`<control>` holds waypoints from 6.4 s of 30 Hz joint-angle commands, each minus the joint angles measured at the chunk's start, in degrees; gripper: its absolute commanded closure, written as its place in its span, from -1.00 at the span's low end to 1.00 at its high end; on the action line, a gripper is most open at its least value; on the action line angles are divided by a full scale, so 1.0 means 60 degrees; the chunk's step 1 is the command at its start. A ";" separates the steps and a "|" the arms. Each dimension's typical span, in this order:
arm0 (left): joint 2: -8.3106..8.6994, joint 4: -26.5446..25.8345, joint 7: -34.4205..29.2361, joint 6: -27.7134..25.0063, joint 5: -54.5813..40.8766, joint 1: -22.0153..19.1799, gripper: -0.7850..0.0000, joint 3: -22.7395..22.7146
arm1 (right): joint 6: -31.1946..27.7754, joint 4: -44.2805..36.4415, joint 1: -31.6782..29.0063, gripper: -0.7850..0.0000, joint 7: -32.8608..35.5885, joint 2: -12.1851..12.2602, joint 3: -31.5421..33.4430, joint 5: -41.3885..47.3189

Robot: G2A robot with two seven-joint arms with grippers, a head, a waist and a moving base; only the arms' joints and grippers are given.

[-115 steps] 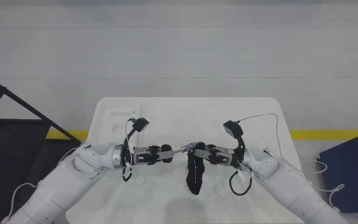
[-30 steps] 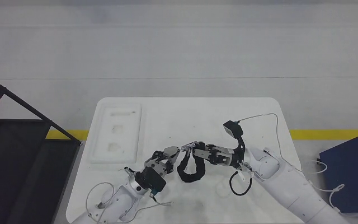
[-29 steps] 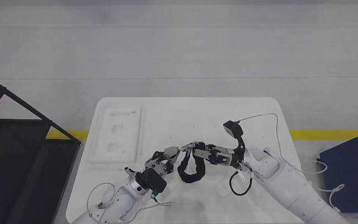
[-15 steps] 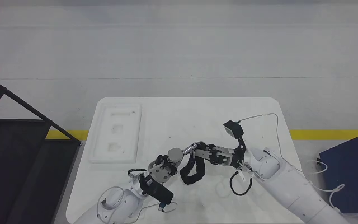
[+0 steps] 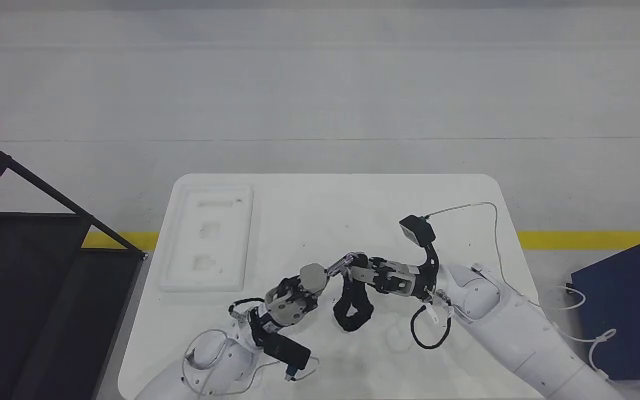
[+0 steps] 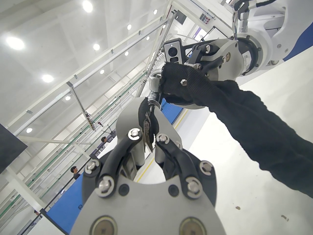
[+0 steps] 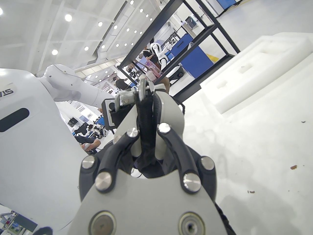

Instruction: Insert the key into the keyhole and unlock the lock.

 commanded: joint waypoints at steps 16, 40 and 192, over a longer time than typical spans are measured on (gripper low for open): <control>-0.0364 0.0495 0.0117 -0.0373 -0.0992 -0.0157 -1.00 -0.0107 | -0.0001 -0.0001 0.0000 1.00 0.0001 0.0000 -0.0001 0.0000; -0.0379 -0.0090 -0.1066 -0.2675 -0.3341 0.0483 -1.00 -0.1856 | 0.0066 -0.0443 -0.0502 1.00 -0.0780 0.0032 0.0799 -0.0140; -0.0124 -0.0885 -1.2657 -0.8109 -1.1657 -0.0428 -1.00 -0.2014 | 0.6956 -0.1222 -0.3082 1.00 -0.1874 -0.1076 0.3630 -0.7416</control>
